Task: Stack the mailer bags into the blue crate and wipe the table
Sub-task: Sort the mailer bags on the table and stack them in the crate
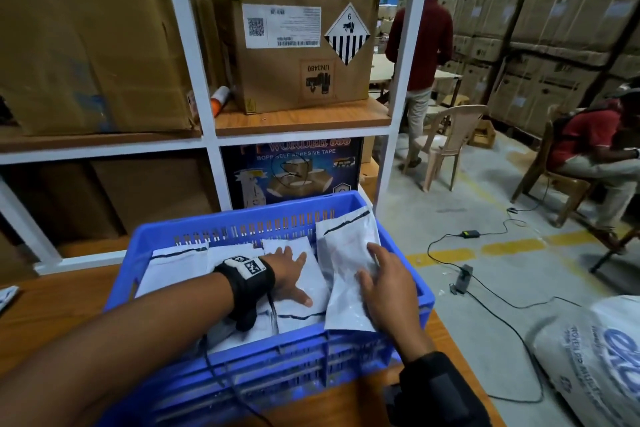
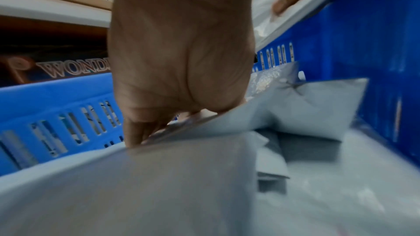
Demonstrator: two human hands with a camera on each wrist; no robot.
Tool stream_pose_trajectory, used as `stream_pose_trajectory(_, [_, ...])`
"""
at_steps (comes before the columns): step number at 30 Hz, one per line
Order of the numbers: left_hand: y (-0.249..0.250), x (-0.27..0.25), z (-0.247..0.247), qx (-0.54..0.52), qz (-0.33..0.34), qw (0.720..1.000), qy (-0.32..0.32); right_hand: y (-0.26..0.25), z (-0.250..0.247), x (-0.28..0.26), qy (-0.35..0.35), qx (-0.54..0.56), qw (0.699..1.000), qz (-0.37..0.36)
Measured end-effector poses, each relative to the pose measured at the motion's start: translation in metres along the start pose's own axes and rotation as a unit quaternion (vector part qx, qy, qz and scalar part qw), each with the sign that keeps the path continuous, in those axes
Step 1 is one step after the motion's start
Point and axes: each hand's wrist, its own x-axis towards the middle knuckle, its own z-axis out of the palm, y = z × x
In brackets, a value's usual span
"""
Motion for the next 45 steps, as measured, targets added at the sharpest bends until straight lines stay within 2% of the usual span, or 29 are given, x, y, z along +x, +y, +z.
stream_pose_trajectory(4, [-0.017, -0.012, -0.005, 0.023, 0.018, 1.000, 0.001, -0.004, -0.016, 0.015, -0.049, 0.036, 0.998, 0.028])
stream_pose_trajectory(7, [-0.025, -0.017, 0.005, 0.017, 0.017, 1.000, 0.004, -0.019, -0.029, 0.041, -0.069, 0.022, 0.997, 0.024])
stream_pose_trajectory(11, [-0.031, -0.012, 0.019, -0.020, 0.023, 1.000, 0.003, -0.050, -0.030, 0.086, -0.112, -0.093, 0.987, -0.063])
stream_pose_trajectory(14, [-0.037, -0.008, 0.026, -0.049, 0.036, 0.998, 0.025, -0.064, -0.013, 0.108, -0.173, -0.188, 0.964, -0.076])
stream_pose_trajectory(16, [-0.040, -0.008, 0.027, -0.080, 0.039, 0.995, 0.041, -0.068, 0.002, 0.111, -0.242, -0.276, 0.928, -0.064])
stream_pose_trajectory(18, [-0.044, -0.007, 0.026, -0.104, 0.036, 0.992, 0.066, -0.066, 0.016, 0.110, -0.341, -0.373, 0.862, -0.042])
stream_pose_trajectory(20, [-0.048, -0.005, 0.026, -0.108, 0.031, 0.990, 0.089, -0.063, 0.021, 0.111, -0.392, -0.429, 0.814, -0.019])
stream_pose_trajectory(22, [-0.050, -0.002, 0.028, -0.101, 0.028, 0.990, 0.089, -0.068, 0.018, 0.117, -0.363, -0.486, 0.793, -0.062])
stream_pose_trajectory(24, [-0.050, 0.000, 0.029, -0.094, 0.028, 0.992, 0.080, -0.077, 0.017, 0.126, -0.334, -0.506, 0.788, -0.107])
stream_pose_trajectory(27, [-0.048, 0.000, 0.027, -0.087, 0.035, 0.993, 0.071, -0.088, 0.029, 0.131, -0.389, -0.472, 0.783, -0.111])
stream_pose_trajectory(32, [-0.048, 0.001, 0.030, -0.066, 0.049, 0.995, 0.054, -0.083, 0.056, 0.119, -0.458, -0.527, 0.709, -0.097])
stream_pose_trajectory(34, [-0.049, 0.001, 0.031, -0.063, 0.048, 0.995, 0.054, -0.077, 0.059, 0.117, -0.462, -0.524, 0.711, -0.078])
stream_pose_trajectory(37, [-0.047, 0.002, 0.032, -0.060, 0.046, 0.996, 0.051, -0.063, 0.066, 0.122, -0.445, -0.506, 0.735, -0.074])
stream_pose_trajectory(45, [-0.041, 0.004, 0.029, -0.044, 0.041, 0.998, 0.028, -0.056, 0.071, 0.118, -0.446, -0.475, 0.757, -0.053])
